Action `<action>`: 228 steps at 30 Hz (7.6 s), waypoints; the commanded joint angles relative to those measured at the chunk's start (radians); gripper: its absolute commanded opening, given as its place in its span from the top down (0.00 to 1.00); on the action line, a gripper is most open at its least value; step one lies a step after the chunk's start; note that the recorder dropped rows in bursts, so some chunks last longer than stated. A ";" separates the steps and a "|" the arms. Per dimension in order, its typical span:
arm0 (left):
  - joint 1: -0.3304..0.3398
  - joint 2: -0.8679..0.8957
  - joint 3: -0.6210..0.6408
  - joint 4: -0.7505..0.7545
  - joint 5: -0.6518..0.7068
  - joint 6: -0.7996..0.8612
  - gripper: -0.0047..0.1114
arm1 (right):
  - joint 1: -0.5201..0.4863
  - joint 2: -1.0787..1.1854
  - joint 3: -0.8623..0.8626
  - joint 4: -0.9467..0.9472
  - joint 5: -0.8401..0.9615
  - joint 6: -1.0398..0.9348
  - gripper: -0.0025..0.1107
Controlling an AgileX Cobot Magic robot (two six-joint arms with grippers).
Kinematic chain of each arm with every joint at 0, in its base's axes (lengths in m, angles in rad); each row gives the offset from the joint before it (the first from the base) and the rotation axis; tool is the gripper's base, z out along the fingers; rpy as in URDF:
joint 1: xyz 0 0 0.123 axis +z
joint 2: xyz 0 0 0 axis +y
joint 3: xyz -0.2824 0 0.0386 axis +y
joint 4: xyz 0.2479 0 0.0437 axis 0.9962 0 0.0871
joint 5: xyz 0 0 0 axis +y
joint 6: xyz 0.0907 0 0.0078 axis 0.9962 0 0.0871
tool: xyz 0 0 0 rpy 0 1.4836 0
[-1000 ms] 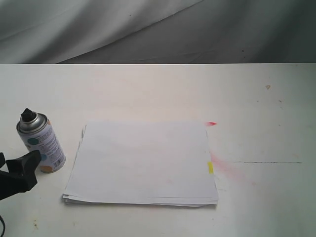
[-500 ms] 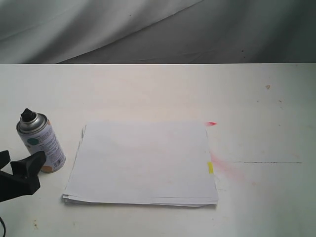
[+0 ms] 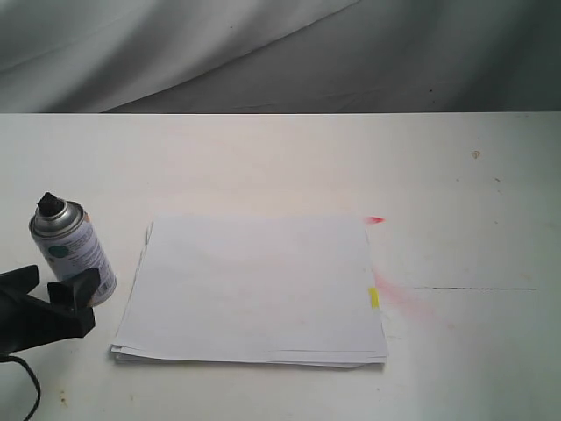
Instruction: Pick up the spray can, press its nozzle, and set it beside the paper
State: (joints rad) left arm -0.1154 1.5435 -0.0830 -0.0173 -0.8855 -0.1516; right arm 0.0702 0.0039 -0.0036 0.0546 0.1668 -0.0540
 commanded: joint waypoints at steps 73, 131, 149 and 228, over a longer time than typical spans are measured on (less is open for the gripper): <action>-0.006 -0.003 -0.249 0.003 0.046 0.122 0.96 | 0.001 -0.004 0.004 -0.009 0.003 0.002 0.98; -0.615 0.119 -0.864 1.301 1.783 -0.558 0.96 | 0.001 -0.004 0.004 -0.009 0.003 0.002 0.98; -0.692 0.274 -0.864 1.444 1.891 -0.634 0.96 | 0.001 -0.004 0.004 -0.009 0.003 0.002 0.98; -0.692 0.274 -0.864 1.438 1.887 -0.685 0.96 | -0.154 1.839 -1.116 1.456 0.958 -1.214 0.98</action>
State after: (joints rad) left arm -0.8017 1.8236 -0.9367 1.3929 0.9699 -0.8189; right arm -0.0992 1.8422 -1.1913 1.4240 1.1379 -1.1866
